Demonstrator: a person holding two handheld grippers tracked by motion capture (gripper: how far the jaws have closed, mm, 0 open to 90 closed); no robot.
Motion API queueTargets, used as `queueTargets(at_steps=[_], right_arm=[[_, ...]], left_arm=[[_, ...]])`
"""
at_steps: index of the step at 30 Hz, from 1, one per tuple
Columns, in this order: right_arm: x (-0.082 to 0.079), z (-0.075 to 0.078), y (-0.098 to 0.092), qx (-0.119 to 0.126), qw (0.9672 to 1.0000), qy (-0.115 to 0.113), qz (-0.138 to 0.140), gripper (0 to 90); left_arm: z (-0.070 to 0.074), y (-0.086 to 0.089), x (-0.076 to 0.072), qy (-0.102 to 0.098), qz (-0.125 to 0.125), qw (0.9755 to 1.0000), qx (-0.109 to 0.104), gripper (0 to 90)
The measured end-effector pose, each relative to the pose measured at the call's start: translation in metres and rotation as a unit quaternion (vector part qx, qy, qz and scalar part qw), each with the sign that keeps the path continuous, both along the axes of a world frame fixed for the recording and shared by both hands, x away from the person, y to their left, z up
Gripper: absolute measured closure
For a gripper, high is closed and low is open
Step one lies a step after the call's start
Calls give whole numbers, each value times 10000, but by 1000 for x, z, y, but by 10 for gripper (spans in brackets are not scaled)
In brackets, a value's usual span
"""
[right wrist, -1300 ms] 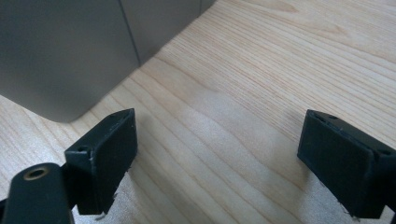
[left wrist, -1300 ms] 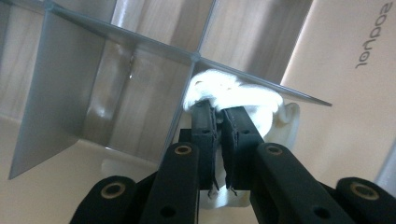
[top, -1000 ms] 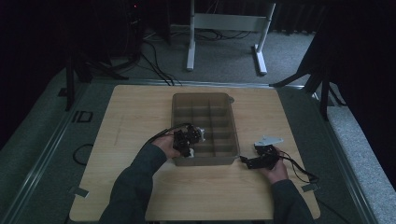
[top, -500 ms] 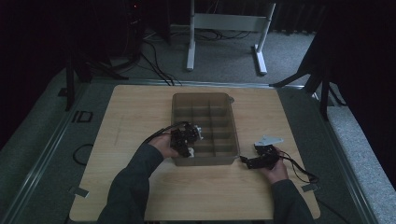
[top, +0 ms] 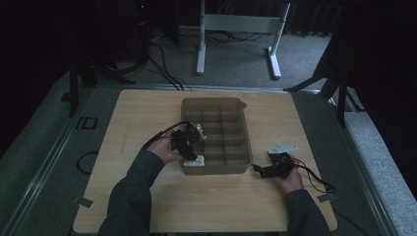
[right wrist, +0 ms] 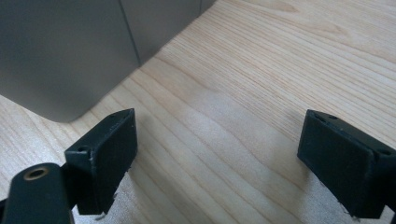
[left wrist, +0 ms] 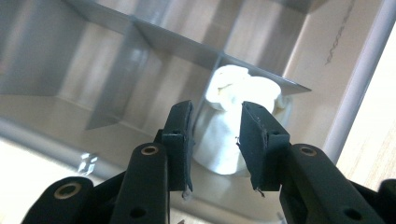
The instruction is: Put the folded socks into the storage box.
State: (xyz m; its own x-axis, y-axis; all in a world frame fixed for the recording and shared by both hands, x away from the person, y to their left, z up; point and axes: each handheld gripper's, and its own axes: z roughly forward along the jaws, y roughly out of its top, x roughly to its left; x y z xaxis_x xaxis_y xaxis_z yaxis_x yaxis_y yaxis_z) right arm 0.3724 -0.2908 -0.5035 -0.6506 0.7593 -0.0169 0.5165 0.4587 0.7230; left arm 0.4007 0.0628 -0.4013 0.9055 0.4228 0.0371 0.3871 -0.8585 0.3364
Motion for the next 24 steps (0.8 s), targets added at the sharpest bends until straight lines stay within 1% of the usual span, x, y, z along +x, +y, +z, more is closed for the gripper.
queueTargets(at_steps=[3,7,13,17,19,21,22,24], right_arm=[[0,0,0,-6,10000,-2,6,115],[0,0,0,-6,10000,-2,4,115],[0,0,0,-6,10000,-1,4,115],[0,0,0,-5,10000,0,3,115],[0,0,0,-6,10000,1,4,114],[0,0,0,-3,10000,6,0,115],[0,0,0,-3,10000,7,-1,114],[0,0,0,-3,10000,7,0,115]], left_arm=[[5,6,1,-123,151,9998,-96,645],[9,13,3,-286,360,9988,-192,628],[14,22,5,-418,603,9968,-309,617],[14,29,8,-493,825,9948,-332,607],[14,33,9,-533,947,9934,-363,604],[14,34,9,-542,978,9931,-361,604],[14,38,10,-602,1096,9911,-453,604],[14,43,10,-619,1206,9892,-557,604]])
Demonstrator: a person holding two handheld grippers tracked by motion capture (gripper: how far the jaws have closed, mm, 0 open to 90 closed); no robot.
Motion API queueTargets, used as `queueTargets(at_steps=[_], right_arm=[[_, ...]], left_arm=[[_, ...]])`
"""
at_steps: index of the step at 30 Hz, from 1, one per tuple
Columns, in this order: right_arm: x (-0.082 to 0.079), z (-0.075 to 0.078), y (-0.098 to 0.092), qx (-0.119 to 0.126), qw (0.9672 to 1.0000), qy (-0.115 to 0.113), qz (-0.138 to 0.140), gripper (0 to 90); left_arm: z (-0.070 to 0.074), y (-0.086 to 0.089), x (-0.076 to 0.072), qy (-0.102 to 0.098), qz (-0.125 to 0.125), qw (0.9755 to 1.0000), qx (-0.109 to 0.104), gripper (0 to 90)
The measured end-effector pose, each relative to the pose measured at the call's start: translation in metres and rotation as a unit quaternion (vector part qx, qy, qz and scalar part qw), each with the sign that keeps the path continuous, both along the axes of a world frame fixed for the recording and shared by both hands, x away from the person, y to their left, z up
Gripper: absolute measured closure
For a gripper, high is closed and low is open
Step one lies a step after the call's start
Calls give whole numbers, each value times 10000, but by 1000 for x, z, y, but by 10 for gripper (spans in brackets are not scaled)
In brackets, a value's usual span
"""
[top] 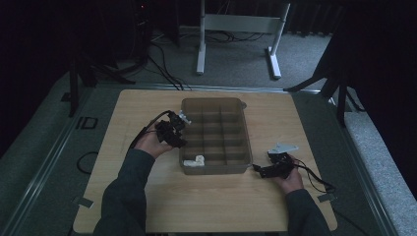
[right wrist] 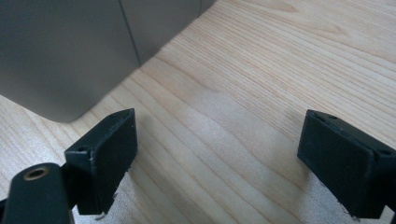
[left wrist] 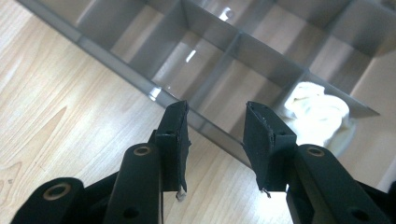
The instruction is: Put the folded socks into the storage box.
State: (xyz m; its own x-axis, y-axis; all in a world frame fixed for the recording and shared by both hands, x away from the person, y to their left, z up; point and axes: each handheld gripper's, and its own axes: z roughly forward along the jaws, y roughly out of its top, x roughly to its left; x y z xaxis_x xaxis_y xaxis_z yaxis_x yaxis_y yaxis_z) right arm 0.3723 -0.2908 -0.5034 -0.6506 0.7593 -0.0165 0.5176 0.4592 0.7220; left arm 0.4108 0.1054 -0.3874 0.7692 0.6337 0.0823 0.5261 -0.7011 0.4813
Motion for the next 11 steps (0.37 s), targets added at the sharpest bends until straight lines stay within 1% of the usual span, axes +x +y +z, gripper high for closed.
queueTargets(at_steps=[1,2,3,4,6,9,11], right_arm=[[0,0,0,1,10000,0,-1,115],[0,0,0,1,10000,0,-1,115],[0,0,0,1,10000,0,-1,115],[0,0,0,1,10000,0,-1,114],[0,0,0,0,10000,0,-1,114],[0,0,0,1,10000,0,0,115],[0,0,0,0,10000,0,-1,115]], left_arm=[[-1,3,0,-18,61,10000,-22,604],[-1,3,0,-18,61,10000,-22,604],[-3,7,1,-17,177,9998,-66,604],[-3,8,1,-47,212,9998,-49,601],[-5,11,1,-38,302,9995,-106,601],[-8,14,1,-29,369,9992,-172,599],[-10,16,0,-82,457,9988,-174,597]])
